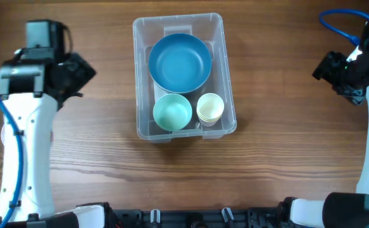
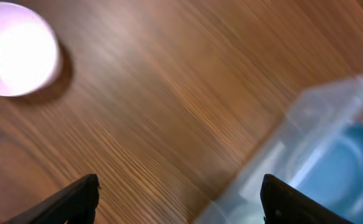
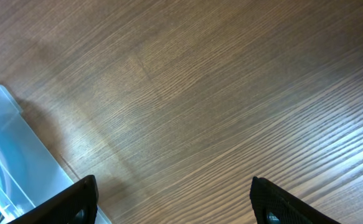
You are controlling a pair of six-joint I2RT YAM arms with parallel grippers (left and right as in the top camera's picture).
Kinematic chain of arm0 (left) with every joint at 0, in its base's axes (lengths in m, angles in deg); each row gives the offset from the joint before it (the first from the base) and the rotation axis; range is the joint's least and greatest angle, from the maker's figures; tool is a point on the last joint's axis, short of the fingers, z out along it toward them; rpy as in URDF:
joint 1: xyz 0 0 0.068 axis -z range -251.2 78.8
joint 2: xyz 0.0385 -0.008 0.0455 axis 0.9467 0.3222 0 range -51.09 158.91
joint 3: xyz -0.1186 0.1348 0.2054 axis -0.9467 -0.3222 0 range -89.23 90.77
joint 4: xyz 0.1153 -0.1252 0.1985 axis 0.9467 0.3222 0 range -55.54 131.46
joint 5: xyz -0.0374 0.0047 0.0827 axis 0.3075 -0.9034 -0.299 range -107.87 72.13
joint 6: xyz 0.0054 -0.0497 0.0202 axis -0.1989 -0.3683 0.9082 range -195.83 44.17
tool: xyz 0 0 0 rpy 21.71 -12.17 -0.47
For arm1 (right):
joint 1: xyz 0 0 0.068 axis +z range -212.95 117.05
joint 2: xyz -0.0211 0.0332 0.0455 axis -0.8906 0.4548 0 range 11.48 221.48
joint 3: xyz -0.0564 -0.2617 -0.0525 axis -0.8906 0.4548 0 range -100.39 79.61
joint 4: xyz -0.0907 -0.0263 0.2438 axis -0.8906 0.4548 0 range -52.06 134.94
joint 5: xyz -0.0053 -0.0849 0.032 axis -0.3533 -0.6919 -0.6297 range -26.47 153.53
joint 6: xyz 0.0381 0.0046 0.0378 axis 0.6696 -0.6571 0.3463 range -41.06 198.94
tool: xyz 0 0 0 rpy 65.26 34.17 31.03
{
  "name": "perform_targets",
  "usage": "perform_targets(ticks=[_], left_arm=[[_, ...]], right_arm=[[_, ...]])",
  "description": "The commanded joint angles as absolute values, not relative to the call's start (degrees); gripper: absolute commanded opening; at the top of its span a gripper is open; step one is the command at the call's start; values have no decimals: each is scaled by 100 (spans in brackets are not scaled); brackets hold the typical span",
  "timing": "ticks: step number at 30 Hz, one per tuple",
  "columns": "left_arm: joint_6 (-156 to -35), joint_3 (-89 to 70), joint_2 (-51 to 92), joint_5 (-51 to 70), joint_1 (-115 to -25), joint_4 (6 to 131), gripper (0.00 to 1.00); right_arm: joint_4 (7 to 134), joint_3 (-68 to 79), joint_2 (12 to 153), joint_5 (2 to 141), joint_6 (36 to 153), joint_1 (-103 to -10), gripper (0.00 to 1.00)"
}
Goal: Pack container
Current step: 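Move the left gripper to the pink bowl and grasp its rim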
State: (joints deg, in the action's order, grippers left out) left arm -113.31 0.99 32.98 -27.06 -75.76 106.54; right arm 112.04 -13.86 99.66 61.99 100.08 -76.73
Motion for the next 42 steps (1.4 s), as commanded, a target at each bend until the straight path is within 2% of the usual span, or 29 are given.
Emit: perform_targets(ticks=[1,14,21,30,42], left_arm=[[-11051,131,3329,-2783,-8149,10671,84],[-10771,53,3508,-2781,-8750,10695,85],[-10754,-127,4404,-2811,-8995,10440,85],[-10771,-129,5438,-2709,-10079,10219,86],[-10771,-129,6918,-2739,-10223,9694,85]], right_arm=[[11154,-1366,10064,6212,9954,-7679,79],[11154,-1366,10064,6216,9954,-7677,79],[11174,-1366,10064,6214,9949,-7679,79],[11169,-1364,10064,6212,9951,-7679,79],[11169,-1364,10064,6210,9947,-7679,80]])
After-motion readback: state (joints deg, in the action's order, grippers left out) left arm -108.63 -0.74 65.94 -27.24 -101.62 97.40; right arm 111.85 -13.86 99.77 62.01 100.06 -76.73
